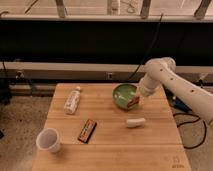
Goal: Place the pepper in the ceramic bowl
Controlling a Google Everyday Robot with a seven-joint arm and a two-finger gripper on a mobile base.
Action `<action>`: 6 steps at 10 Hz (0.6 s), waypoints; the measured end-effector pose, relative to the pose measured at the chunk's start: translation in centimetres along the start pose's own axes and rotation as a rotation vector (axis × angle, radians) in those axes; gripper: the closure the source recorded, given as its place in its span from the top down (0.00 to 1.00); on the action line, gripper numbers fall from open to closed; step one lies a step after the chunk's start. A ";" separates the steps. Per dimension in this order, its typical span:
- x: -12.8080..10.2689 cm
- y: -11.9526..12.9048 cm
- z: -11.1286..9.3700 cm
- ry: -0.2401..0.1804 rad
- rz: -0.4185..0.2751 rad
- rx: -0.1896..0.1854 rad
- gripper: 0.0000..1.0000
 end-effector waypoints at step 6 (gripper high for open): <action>-0.2 -1.1 0.6 -0.005 0.006 -0.001 0.00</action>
